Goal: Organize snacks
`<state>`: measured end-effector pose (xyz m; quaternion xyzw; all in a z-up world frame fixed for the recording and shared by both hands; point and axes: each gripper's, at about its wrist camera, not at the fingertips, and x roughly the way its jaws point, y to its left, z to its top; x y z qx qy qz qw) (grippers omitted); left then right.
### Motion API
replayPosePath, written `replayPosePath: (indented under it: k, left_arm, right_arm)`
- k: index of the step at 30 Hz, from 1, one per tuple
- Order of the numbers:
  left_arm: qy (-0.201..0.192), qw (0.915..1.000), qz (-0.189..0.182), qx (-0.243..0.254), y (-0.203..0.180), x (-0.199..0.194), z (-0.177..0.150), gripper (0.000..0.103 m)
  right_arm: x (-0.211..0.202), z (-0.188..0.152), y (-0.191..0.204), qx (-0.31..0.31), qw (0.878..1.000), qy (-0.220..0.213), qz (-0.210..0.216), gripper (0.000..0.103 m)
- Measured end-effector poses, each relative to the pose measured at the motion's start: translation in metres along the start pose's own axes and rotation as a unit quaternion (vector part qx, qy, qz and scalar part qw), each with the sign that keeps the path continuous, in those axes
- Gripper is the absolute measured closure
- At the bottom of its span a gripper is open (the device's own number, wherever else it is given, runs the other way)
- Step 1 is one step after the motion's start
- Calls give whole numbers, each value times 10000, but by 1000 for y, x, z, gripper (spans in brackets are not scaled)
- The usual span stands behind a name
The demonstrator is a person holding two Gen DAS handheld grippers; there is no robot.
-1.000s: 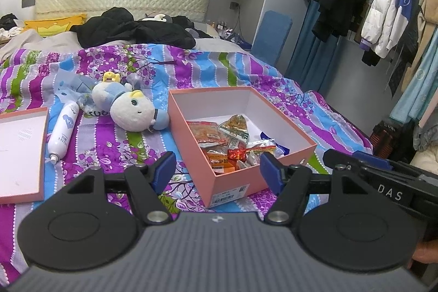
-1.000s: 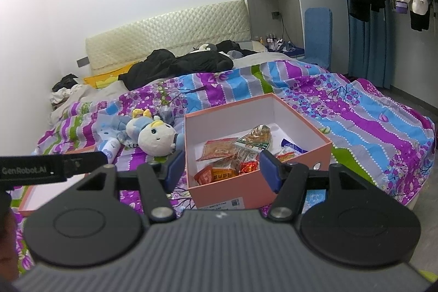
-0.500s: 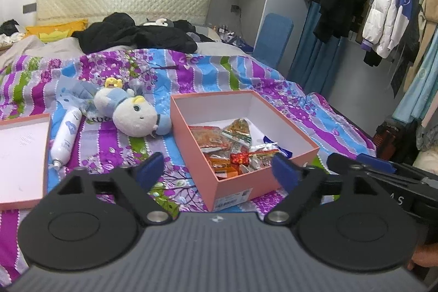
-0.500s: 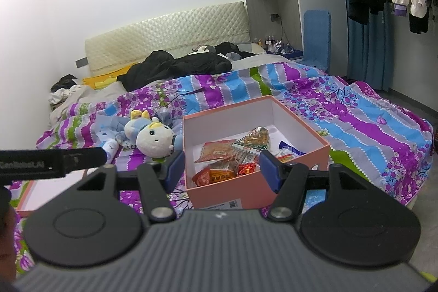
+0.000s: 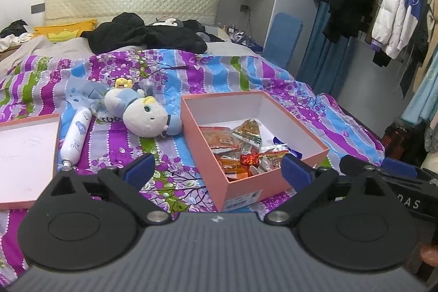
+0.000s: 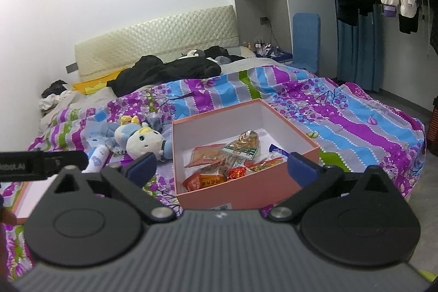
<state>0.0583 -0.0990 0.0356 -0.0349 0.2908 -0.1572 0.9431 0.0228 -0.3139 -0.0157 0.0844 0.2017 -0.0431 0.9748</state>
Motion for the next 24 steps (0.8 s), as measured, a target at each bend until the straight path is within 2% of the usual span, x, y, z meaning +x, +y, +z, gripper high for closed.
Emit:
replayPosePath:
  k: [10, 24]
  left_arm:
    - [69, 9999, 125, -48, 2, 0, 1, 3]
    - [71, 10000, 37, -55, -1, -2, 2, 3]
  right_arm:
    - [0, 0, 0, 5, 10000, -1, 5, 0]
    - [0, 1, 0, 1, 10000, -4, 2, 0]
